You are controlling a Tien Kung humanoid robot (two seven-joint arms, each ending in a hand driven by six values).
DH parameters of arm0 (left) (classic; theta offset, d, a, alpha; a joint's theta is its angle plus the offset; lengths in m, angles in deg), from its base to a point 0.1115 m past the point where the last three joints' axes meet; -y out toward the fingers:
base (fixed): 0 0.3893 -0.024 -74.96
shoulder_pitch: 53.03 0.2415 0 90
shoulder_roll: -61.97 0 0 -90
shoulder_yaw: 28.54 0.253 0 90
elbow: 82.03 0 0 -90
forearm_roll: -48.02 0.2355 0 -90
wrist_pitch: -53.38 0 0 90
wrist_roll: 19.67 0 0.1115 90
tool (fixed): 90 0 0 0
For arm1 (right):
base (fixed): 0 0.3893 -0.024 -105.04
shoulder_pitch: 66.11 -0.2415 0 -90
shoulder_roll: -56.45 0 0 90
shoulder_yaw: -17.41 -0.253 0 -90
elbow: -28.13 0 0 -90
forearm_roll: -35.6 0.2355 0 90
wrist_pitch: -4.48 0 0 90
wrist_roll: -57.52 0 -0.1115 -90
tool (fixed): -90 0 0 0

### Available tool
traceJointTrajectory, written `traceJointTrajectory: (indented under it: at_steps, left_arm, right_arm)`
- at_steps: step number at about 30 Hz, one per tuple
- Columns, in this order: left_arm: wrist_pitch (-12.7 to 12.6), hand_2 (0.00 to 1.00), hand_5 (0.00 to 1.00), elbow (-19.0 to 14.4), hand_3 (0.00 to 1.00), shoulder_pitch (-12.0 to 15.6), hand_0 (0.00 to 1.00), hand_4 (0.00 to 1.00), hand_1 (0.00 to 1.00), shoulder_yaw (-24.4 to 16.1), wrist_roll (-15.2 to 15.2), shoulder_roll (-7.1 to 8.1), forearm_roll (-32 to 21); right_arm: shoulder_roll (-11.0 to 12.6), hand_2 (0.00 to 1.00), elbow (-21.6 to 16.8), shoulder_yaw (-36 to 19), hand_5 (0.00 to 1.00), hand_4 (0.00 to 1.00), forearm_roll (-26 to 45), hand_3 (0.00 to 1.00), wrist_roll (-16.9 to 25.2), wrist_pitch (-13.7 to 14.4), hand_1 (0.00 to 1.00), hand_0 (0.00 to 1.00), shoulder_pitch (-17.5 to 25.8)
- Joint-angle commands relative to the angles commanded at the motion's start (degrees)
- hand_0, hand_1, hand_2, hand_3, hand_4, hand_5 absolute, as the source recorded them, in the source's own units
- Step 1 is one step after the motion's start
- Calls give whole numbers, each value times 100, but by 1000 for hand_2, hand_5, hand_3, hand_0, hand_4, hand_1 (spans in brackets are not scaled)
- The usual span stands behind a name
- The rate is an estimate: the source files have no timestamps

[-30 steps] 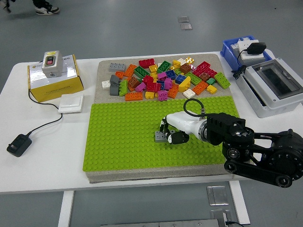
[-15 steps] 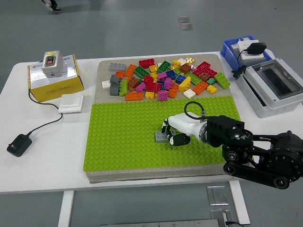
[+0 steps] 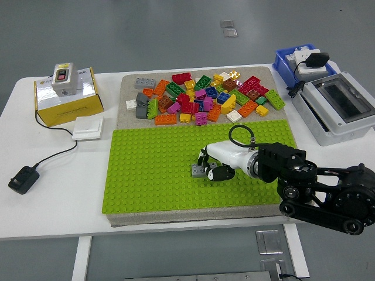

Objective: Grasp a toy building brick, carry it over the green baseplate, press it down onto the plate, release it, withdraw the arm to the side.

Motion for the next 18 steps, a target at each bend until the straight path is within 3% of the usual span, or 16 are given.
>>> traceJointTrajectory:
  at_steps: [6, 11, 12, 17, 18]
  left_arm:
    - [8, 614, 559, 0, 729, 4, 667, 388, 653, -12, 49, 4, 35]
    - [21, 614, 559, 0, 729, 24, 667, 388, 653, 8, 85, -2, 48]
    - [26, 613, 559, 0, 728, 29, 668, 396, 654, 12, 92, -6, 53]
    - [40, 613, 559, 0, 728, 61, 668, 396, 654, -1, 107, -31, 68]
    - [42, 613, 559, 0, 728, 63, 668, 398, 655, -4, 108, -36, 70]
  right_arm:
    - [158, 720, -417, -649, 377, 192, 53, 688, 139, 156, 176, 26, 236]
    - [184, 720, -513, -1287, 377, 192, 195, 688, 634, 720, 176, 26, 693]
    - [183, 725, -500, -1403, 378, 264, 269, 692, 742, 832, 182, 25, 783]
    - [200, 725, -423, -2087, 378, 264, 814, 692, 1407, 1466, 182, 25, 1242]
    - [206, 736, -409, -2184, 490, 449, 905, 692, 1512, 1552, 216, 61, 1293]
